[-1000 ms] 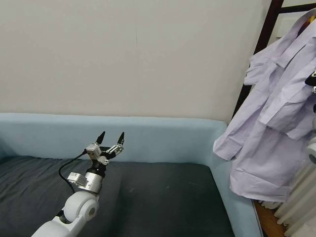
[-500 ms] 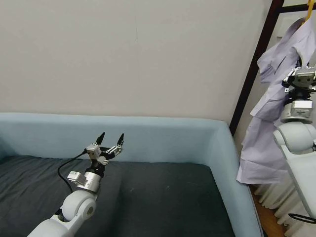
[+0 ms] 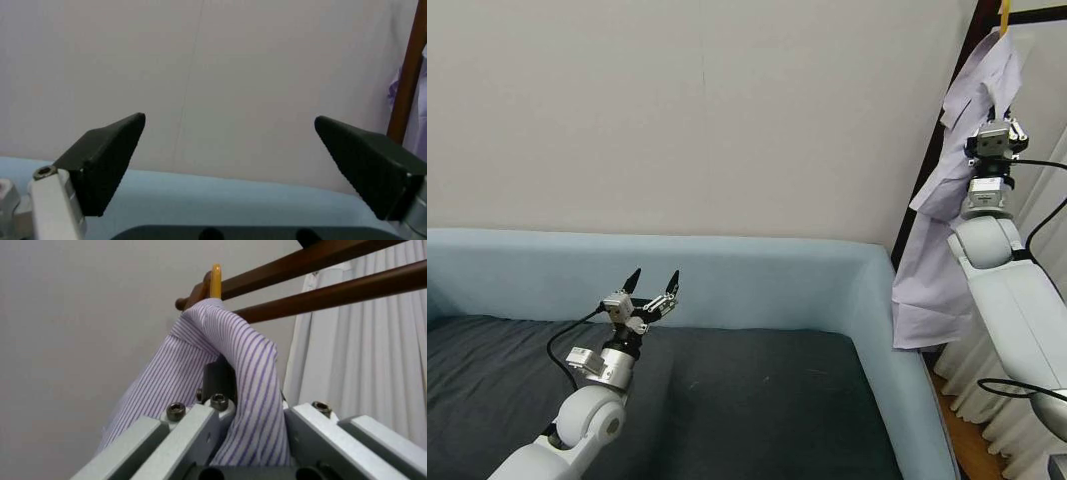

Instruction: Pick up the clothes from the sofa and hang them on the clothes hanger.

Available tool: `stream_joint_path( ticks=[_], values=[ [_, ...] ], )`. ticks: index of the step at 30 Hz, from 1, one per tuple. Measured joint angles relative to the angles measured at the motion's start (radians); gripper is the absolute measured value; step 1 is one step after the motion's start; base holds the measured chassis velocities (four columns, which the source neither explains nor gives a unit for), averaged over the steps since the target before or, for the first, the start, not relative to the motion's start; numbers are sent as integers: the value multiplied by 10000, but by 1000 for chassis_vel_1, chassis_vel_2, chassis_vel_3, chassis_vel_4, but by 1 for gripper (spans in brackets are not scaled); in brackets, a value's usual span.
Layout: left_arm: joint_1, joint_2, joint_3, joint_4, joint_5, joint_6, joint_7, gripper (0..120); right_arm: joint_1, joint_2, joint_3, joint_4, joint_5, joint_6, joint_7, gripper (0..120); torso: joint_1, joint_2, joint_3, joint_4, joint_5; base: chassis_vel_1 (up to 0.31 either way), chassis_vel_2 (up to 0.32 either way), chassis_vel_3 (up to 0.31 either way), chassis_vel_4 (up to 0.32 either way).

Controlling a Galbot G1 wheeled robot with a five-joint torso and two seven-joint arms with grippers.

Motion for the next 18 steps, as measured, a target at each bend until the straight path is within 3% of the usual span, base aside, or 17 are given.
stream_joint_path(
  ticks=[8, 18],
  values=[
    [37, 93, -89, 19, 1, -34, 8, 100, 726, 280, 28, -1063, -446, 449, 105, 0, -1, 0, -1, 1, -2, 0, 0, 0, 0],
    [107, 138, -205, -170, -9, -34, -3, 100, 1656, 385, -308, -2033, -44, 167, 140, 0, -1, 0, -1, 2, -1, 0, 0, 0, 0]
  ],
)
